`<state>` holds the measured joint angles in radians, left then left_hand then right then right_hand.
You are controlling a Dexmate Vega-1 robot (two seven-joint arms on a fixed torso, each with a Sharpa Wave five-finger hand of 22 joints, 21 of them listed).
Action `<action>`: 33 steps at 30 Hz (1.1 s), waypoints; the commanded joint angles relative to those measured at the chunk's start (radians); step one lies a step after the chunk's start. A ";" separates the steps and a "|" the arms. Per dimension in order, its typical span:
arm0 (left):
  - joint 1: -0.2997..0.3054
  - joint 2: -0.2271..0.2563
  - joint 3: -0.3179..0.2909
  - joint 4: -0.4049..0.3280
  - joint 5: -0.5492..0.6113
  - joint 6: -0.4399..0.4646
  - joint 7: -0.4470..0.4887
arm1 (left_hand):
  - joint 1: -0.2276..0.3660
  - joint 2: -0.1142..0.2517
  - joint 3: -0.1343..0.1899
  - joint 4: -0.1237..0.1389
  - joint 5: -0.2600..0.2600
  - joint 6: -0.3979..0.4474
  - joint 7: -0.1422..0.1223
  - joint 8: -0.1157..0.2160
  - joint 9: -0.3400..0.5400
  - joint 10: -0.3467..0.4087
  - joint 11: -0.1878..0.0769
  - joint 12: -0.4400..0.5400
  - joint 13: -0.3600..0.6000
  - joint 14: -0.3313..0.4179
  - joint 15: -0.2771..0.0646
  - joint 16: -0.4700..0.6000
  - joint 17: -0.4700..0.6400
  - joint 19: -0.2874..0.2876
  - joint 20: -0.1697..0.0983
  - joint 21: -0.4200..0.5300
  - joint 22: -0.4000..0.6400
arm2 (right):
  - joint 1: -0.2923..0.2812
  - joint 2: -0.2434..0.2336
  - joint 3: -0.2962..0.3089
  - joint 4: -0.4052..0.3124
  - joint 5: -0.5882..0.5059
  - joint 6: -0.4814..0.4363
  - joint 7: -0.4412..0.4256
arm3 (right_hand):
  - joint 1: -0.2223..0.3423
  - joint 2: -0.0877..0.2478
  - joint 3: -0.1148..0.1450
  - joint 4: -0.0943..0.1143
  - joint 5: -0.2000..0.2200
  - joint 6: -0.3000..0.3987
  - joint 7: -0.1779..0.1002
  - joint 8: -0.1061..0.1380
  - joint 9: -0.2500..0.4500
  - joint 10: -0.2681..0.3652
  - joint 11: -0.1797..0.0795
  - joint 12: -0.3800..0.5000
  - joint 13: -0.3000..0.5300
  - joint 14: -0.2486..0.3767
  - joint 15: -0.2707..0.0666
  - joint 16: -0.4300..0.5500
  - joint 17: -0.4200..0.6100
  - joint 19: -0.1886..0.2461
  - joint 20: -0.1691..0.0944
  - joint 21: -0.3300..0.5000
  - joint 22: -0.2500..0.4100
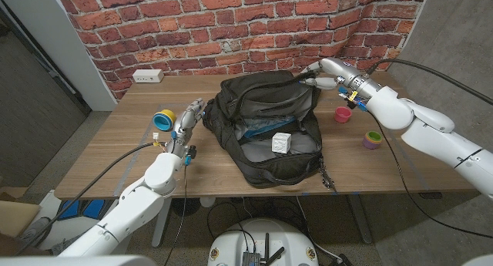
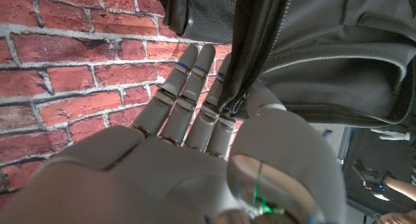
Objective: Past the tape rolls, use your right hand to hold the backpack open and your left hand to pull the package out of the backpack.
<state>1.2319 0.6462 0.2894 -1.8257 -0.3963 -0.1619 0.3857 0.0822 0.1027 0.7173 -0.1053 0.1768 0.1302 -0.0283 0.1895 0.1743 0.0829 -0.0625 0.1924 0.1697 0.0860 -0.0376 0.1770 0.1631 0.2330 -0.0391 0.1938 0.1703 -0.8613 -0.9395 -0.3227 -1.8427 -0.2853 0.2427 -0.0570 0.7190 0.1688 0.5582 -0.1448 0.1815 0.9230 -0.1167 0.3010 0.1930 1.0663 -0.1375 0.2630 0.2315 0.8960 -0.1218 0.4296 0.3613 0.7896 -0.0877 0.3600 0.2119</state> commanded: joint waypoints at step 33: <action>0.159 0.076 -0.023 -0.263 0.130 0.121 0.066 | 0.057 0.035 0.003 -0.057 -0.003 0.059 -0.014 0.005 0.002 0.061 -0.011 0.010 0.004 0.043 -0.040 0.003 0.000 0.041 -0.048 0.008 0.000 | 0.131 0.042 -0.091 0.053 0.053 -0.105 0.046 | 0.003 0.014 0.007 -0.009 0.009 0.038 0.027 -0.011 0.004 0.005 0.007 0.001 0.014 0.014 -0.092 0.003 0.011 0.010 -0.128 0.021 0.002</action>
<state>1.3238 0.7066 0.2859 -2.0077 -0.3004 -0.0689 0.4214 0.1270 0.1188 0.7162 -0.1566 0.1768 0.1787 -0.0412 0.1894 0.1742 0.1343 -0.0713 0.1963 0.1697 0.1200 -0.0358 0.1770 0.1632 0.2621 -0.0398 0.1956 0.1648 -0.7561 -0.9061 -0.3941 -1.8056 -0.2352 0.1478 -0.0148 0.7175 0.1703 0.5582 -0.1530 0.1853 0.9352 -0.1045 0.2881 0.1930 1.0697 -0.1337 0.2630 0.2395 0.8994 -0.1251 0.4296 0.3691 0.7950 -0.0929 0.3738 0.2116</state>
